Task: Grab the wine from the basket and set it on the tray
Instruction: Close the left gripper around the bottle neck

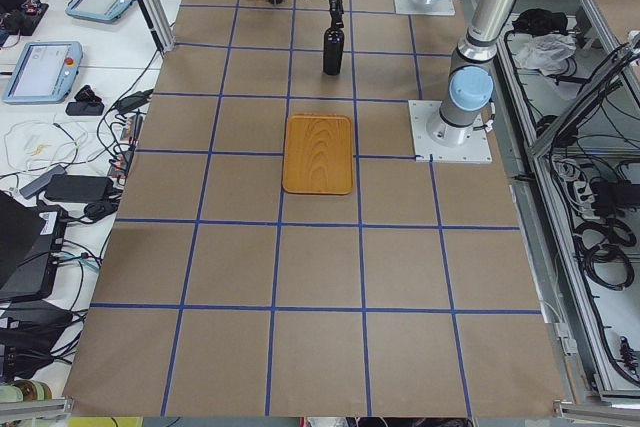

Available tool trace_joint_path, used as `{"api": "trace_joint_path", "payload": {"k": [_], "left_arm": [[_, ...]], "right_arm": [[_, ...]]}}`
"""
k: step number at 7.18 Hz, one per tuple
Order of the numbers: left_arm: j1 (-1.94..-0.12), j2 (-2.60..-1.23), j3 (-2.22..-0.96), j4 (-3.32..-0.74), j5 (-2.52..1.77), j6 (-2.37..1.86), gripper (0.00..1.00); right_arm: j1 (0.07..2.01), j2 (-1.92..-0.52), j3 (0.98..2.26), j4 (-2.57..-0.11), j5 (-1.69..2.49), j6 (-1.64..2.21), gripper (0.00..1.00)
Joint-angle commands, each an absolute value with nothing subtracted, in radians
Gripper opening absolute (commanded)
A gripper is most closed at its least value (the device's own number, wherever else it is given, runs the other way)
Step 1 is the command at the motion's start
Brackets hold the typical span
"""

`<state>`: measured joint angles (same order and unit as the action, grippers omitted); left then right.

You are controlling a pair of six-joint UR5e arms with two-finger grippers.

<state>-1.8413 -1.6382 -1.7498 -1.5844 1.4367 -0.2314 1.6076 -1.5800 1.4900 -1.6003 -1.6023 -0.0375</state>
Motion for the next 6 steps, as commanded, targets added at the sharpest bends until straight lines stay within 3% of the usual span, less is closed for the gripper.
{"api": "trace_joint_path", "payload": {"k": [1, 5, 6], "left_arm": [[-1.842, -1.638, -1.749, -1.591, 1.437, -0.233, 0.0], [-1.842, -1.623, -1.74, -1.612, 1.436, -0.235, 0.0], [-1.842, -1.62, -1.738, -1.638, 1.436, -0.238, 0.66]], "right_arm": [[1.608, -1.58, 1.491, -1.6, -1.601, -0.038, 1.0], [1.608, -1.58, 1.491, -1.6, -1.601, -0.037, 1.0], [1.608, -1.58, 1.491, -1.6, -1.601, -0.037, 1.0]]}}
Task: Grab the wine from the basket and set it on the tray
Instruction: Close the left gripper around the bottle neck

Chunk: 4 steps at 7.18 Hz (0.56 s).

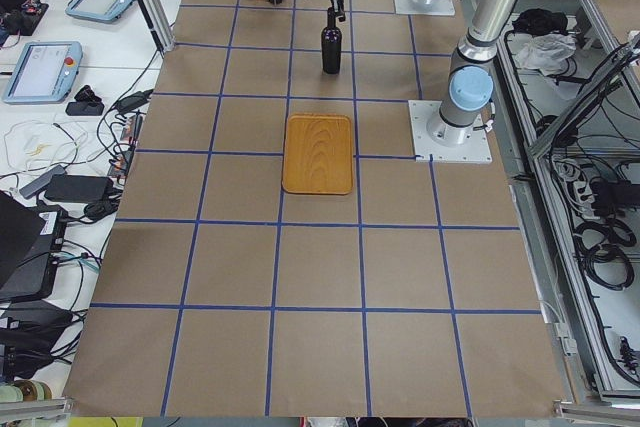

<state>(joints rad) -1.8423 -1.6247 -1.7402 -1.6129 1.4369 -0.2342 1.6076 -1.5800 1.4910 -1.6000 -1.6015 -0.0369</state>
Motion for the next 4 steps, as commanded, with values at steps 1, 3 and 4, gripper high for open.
{"api": "trace_joint_path", "payload": {"k": [1, 3, 4], "left_arm": [[-1.842, -1.617, -1.736, -1.638, 1.43, -0.261, 0.99], [-1.838, -1.634, -1.73, -1.606, 1.431, -0.27, 1.0], [-1.838, -1.646, -1.714, -1.583, 1.43, -0.27, 1.0]], "right_arm": [[1.608, -1.58, 1.491, -1.6, -1.601, -0.037, 1.0], [1.609, -1.58, 1.491, -1.6, -1.601, -0.037, 1.0], [1.608, -1.58, 1.491, -1.6, -1.601, -0.037, 1.0]]}}
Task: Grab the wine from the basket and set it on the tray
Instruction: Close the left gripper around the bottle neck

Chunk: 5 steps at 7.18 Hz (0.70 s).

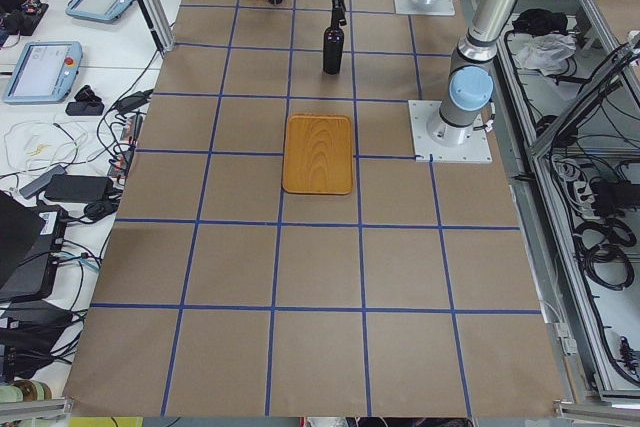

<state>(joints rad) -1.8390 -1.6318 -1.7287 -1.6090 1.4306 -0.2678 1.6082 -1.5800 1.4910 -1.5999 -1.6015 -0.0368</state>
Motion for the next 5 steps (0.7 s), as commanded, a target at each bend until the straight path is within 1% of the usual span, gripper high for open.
{"api": "trace_joint_path", "payload": {"k": [1, 2, 3, 4, 5], "left_arm": [[-1.836, -1.646, -1.709, -1.582, 1.433, -0.267, 0.97], [-1.836, -1.646, -1.709, -1.58, 1.431, -0.27, 0.91], [-1.835, -1.647, -1.71, -1.582, 1.436, -0.268, 0.91], [-1.835, -1.649, -1.716, -1.588, 1.436, -0.268, 0.87], [-1.835, -1.651, -1.72, -1.592, 1.437, -0.27, 0.78]], "right_arm": [[1.608, -1.58, 1.491, -1.6, -1.601, -0.037, 1.0], [1.608, -1.58, 1.491, -1.601, -1.601, -0.037, 1.0], [1.608, -1.58, 1.491, -1.6, -1.601, -0.037, 1.0], [1.608, -1.58, 1.491, -1.6, -1.601, -0.037, 1.0], [1.608, -1.58, 1.491, -1.601, -1.601, -0.037, 1.0]]}}
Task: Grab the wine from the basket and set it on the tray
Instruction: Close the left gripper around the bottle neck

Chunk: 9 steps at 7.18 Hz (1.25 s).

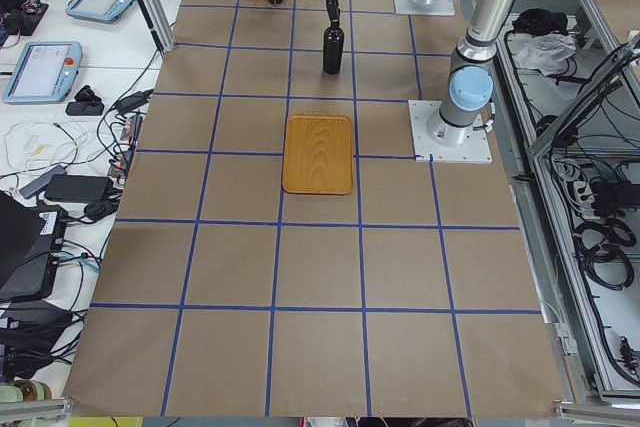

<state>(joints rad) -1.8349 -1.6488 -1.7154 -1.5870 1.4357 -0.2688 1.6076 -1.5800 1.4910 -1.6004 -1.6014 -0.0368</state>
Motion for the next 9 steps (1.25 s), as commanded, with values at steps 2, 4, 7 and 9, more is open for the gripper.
{"api": "trace_joint_path", "payload": {"k": [2, 4, 7, 9], "left_arm": [[-1.835, -1.654, -1.723, -1.592, 1.437, -0.27, 0.67], [-1.835, -1.655, -1.723, -1.588, 1.434, -0.27, 0.59], [-1.835, -1.655, -1.718, -1.592, 1.428, -0.271, 0.0], [-1.835, -1.655, -1.718, -1.595, 1.433, -0.272, 0.0]], "right_arm": [[1.608, -1.58, 1.491, -1.601, -1.601, -0.037, 1.0], [1.608, -1.58, 1.491, -1.601, -1.601, -0.037, 1.0], [1.608, -1.58, 1.491, -1.6, -1.601, -0.037, 1.0], [1.608, -1.58, 1.491, -1.601, -1.601, -0.037, 1.0]]}}
